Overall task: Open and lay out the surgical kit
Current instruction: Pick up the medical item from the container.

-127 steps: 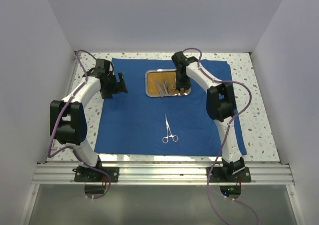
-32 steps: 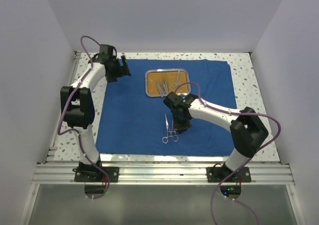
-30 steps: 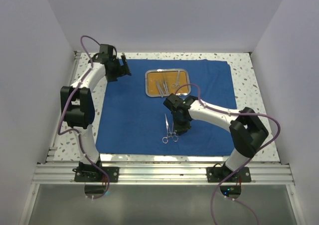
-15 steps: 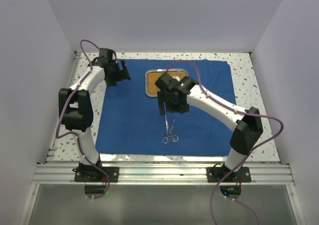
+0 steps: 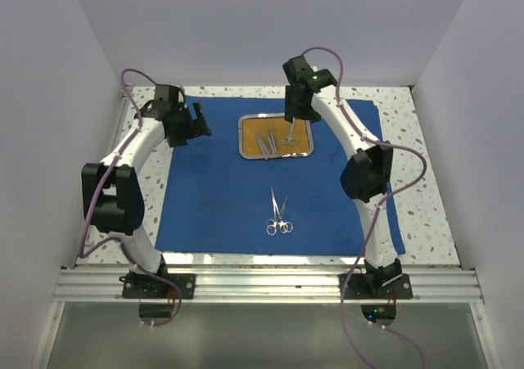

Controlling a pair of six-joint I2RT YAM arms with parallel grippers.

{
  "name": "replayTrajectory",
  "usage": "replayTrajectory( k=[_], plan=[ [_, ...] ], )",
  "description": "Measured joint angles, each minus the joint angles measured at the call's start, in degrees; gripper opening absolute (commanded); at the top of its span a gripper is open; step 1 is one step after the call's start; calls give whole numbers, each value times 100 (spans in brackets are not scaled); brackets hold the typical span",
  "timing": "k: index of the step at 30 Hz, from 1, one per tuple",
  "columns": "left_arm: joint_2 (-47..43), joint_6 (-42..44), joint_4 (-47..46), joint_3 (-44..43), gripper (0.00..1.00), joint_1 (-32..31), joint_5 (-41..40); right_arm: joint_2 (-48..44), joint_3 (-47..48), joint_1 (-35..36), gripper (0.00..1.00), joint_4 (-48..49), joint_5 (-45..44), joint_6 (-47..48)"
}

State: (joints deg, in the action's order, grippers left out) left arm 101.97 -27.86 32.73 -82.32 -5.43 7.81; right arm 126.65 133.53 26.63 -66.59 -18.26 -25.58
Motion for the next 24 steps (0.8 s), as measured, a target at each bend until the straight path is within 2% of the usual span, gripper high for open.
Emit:
replayTrajectory(
  k=[3, 6, 10, 24],
  plan=[
    [-184, -2, 15, 249, 92, 0, -11, 935, 697, -136, 62, 59, 118, 81],
    [-302, -2, 46, 505, 92, 0, -11, 1508, 962, -236, 62, 184, 264, 120],
    [-356, 7, 142, 726, 92, 0, -20, 1742, 964, -295, 62, 459, 393, 122],
    [-367, 205, 304, 793, 92, 0, -111, 2483, 1180, -308, 49, 1276, 529, -66]
  ],
)
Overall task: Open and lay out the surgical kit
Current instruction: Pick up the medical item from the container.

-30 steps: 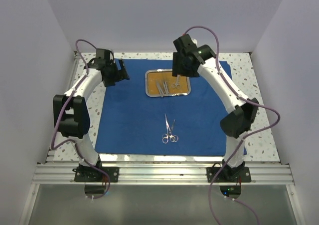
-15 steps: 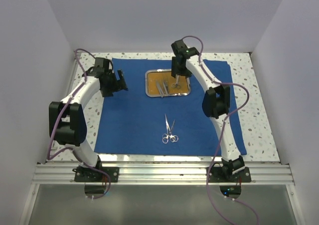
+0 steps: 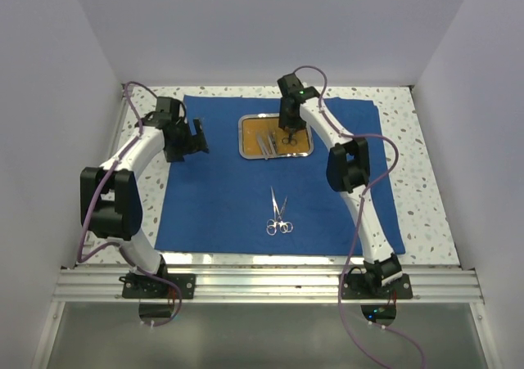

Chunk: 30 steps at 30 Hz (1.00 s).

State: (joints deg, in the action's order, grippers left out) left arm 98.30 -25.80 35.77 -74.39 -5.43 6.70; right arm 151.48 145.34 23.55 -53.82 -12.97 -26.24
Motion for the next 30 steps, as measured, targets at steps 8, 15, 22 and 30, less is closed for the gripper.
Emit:
replayTrajectory(
  k=[8, 15, 22, 30],
  plan=[
    [-46, 9, 17, 225, 92, 0, -7, 42, -9, -17, 17, 39, -155, -133],
    [-46, 11, 13, 225, 92, 0, 0, -83, -319, -9, 0, 229, -238, -240],
    [-48, 11, -13, 286, 92, 0, 35, -101, -352, 9, 0, 256, -282, -264],
    [-63, 9, -50, 431, 92, 0, 61, -140, -302, 15, 0, 166, -249, -199]
  ],
)
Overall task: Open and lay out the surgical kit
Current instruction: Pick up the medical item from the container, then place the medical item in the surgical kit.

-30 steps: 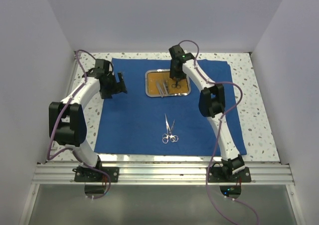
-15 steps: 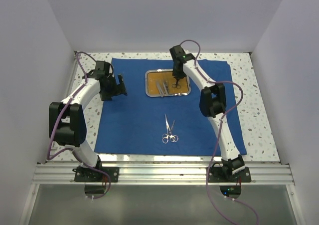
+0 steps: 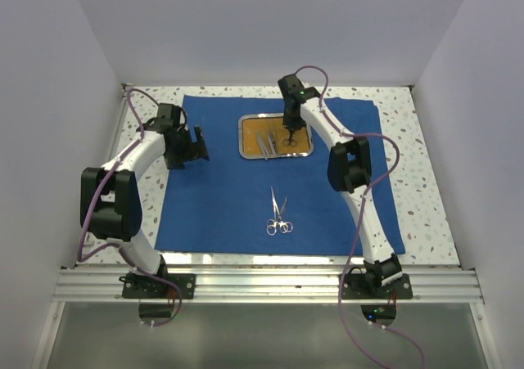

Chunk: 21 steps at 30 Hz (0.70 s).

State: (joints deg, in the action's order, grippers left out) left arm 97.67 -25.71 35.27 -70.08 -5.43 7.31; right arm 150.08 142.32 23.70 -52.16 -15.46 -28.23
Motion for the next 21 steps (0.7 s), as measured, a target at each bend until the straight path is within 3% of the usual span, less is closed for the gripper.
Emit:
replayTrajectory(
  k=[7, 13, 21],
  plan=[
    [-70, 0, -13, 15, 92, 0, 4, -251, -52, 44, 0, -337, 136, 37],
    [-85, -4, -46, 15, 92, 0, 46, -1453, -957, 153, 0, -404, 214, -39],
    [-83, -13, -151, 15, 92, 0, 101, -3705, -3923, 1145, 0, 173, 487, -619]
  ],
)
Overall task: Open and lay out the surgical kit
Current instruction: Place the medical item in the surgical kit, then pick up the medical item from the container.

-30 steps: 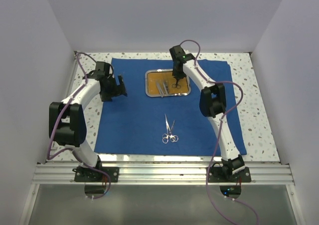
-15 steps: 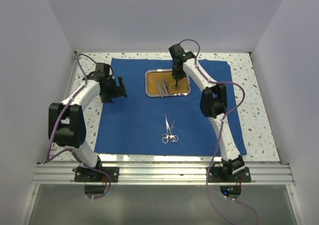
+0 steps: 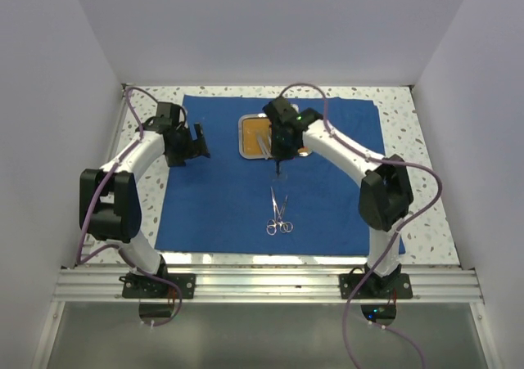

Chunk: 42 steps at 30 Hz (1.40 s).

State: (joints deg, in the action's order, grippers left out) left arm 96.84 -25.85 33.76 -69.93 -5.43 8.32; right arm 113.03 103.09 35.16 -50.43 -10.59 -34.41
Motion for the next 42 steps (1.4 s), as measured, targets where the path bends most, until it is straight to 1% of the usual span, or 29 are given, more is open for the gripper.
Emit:
replayTrajectory(
  k=[2, 6, 8, 12, 13, 14, 15, 17, 18, 22, 27, 31, 36, 39, 40, 42],
  plan=[
    [0, -7, -26, 0, 92, 0, 4, -278, -802, 380, 0, 138, 175, -225],
    [0, -20, -103, 0, 92, 0, 50, -332, -1919, 960, 0, 363, 446, -586],
    [0, -57, -164, 0, 92, 0, 72, -339, -2256, 1073, 0, 389, 474, -719],
    [90, -74, -164, -146, 92, -26, 76, -422, -2636, 1132, 0, 542, 479, -920],
    [164, -72, -125, -273, 92, -55, 26, -470, -2697, 1132, 2, 560, 481, -955],
    [256, -70, -131, -431, 92, -103, -20, -509, -2723, 1132, 14, 553, 481, -973],
    [350, -70, -109, -619, 92, -175, -92, -538, -2726, 1132, 40, 551, 481, -979],
    [560, -72, -107, -1034, 92, -352, -205, -564, -2688, 1132, 60, 549, 483, -1023],
    [638, -76, -83, -1211, 92, -433, -251, -575, -2647, 1132, 63, 520, 470, -986],
    [1060, -179, -39, -2028, 91, -852, -466, -807, -2363, 1134, 65, 310, 400, -911],
    [1690, -428, 39, -2894, 91, -1351, -662, -1517, -1703, 1134, 67, -122, 101, -708],
    [2120, -702, 46, -3150, 88, -1727, -879, -2181, -1270, 1130, 68, -448, -286, -507],
    [2520, -1097, 61, -3191, 85, -2055, -1091, -2769, -1161, 1062, 68, -911, -671, -348],
    [2896, -1292, 144, -3501, 82, -2212, -1226, -2907, -1185, 994, 68, -1150, -791, -286],
    [3032, -1344, 151, -3635, 76, -2260, -1279, -2951, -1220, 975, 68, -1207, -809, -271],
    [3263, -1427, 181, -3880, 69, -2356, -1375, -3049, -1342, 929, 68, -1303, -844, -240]
  ],
)
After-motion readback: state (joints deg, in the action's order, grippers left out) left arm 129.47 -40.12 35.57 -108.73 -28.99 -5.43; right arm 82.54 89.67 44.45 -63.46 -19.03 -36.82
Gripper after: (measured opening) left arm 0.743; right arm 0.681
